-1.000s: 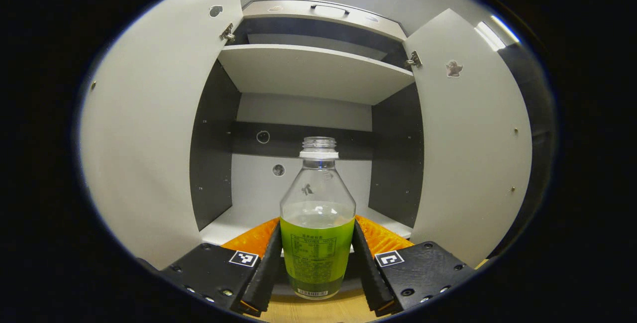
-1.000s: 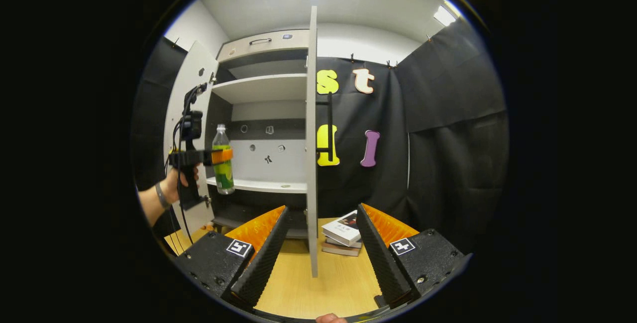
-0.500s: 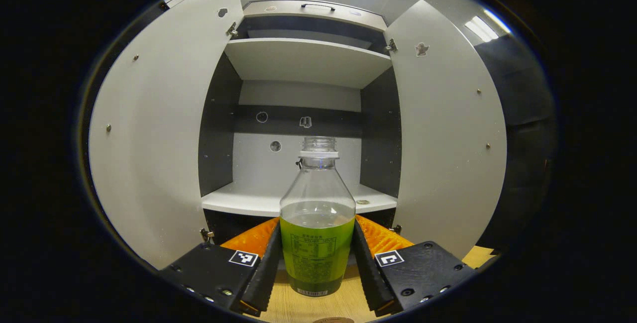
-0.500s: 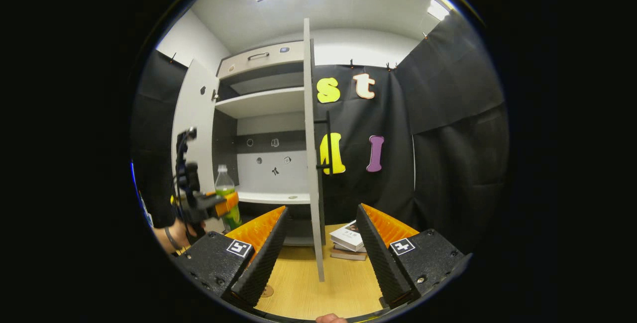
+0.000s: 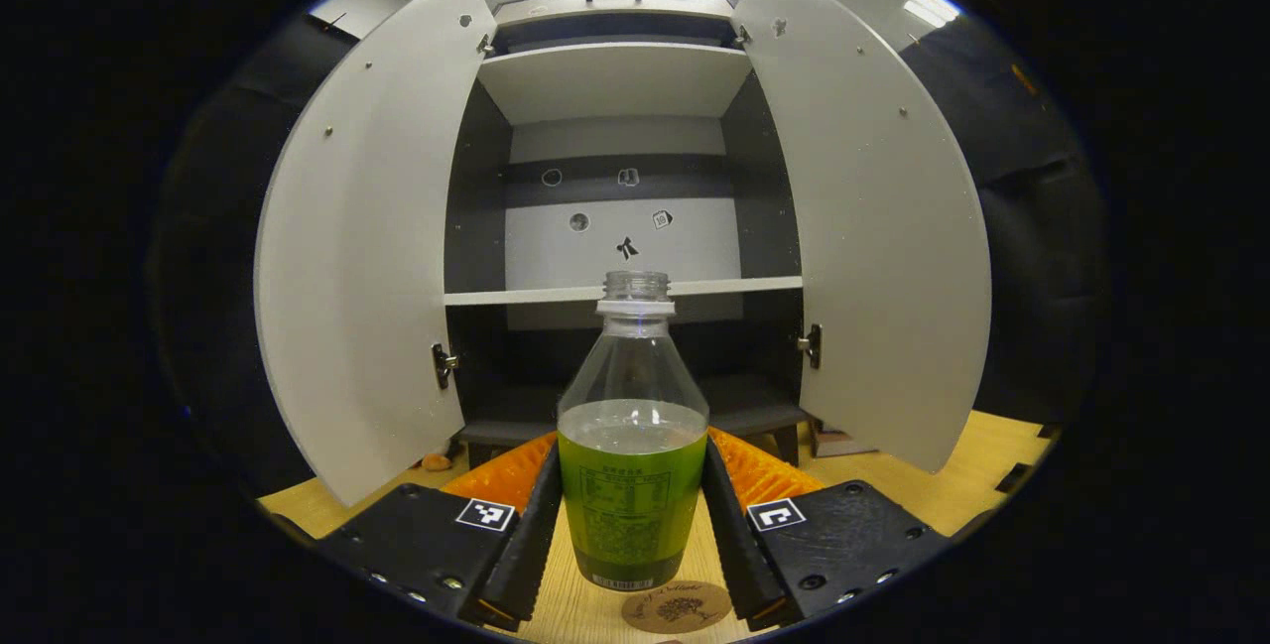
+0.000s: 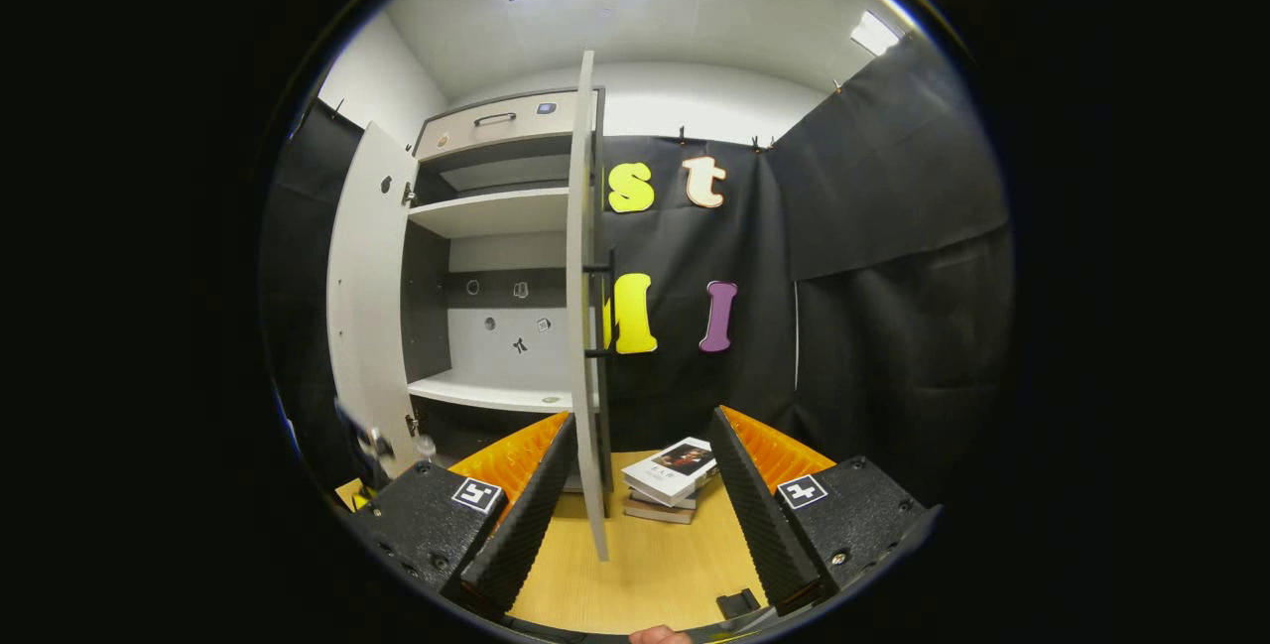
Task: Grasp the bottle in the cabinet with the left hand and place it on the coaster, then close the right door with the right hand and the left door with the left hand.
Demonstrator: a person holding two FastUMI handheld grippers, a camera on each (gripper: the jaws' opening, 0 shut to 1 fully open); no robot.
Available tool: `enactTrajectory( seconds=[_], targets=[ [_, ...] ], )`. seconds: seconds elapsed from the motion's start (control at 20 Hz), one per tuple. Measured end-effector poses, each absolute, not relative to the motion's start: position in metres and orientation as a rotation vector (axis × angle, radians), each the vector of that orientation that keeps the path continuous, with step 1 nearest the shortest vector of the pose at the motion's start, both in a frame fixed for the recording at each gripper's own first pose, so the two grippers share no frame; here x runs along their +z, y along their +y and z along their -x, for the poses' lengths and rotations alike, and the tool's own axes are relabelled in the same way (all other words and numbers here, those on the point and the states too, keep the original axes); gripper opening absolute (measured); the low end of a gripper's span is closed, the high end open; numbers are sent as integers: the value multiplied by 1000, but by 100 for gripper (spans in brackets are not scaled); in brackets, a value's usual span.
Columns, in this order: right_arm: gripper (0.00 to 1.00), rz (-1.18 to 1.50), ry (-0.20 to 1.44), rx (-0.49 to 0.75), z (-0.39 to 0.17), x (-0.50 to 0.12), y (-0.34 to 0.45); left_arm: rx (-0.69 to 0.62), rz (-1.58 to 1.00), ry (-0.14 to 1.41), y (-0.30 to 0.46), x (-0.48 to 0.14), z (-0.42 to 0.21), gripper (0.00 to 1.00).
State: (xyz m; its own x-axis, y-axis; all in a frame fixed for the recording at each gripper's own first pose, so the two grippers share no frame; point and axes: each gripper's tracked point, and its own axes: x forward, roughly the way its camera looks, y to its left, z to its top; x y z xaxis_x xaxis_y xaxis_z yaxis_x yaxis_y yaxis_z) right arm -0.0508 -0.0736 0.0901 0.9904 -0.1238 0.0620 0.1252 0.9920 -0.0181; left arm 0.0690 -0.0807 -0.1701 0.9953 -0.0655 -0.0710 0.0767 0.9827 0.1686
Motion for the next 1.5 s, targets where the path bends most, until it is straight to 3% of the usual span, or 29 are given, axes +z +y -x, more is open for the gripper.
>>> enactTrajectory(
  seconds=[0.15,0.4,0.95,1.05,1.1,1.25,1.35,1.45,1.5],
  targets=[
    [83,31,-63,-151,51,93,-75,-56,-189,69,-84,-202,-57,67],
    [83,55,-31,-146,49,88,-63,-84,-134,107,-96,-237,-50,70],
    [83,68,1,-138,42,80,-48,-75,-57,111,-104,-254,-54,70],
    [83,53,7,-134,40,77,-47,-84,-54,126,-108,-257,-53,74],
    [83,42,14,-129,39,74,-45,-84,-56,142,-108,-260,-54,82],
    [83,38,30,-125,39,68,-44,-86,-50,153,-104,-262,-55,77],
    [83,52,29,-131,39,68,-46,-91,-57,158,-104,-264,-52,82],
    [83,61,32,-131,40,66,-44,-107,-59,165,-106,-262,-53,97],
    [83,65,32,-128,40,65,-43,-112,-53,174,-107,-261,-52,97]
  ],
)
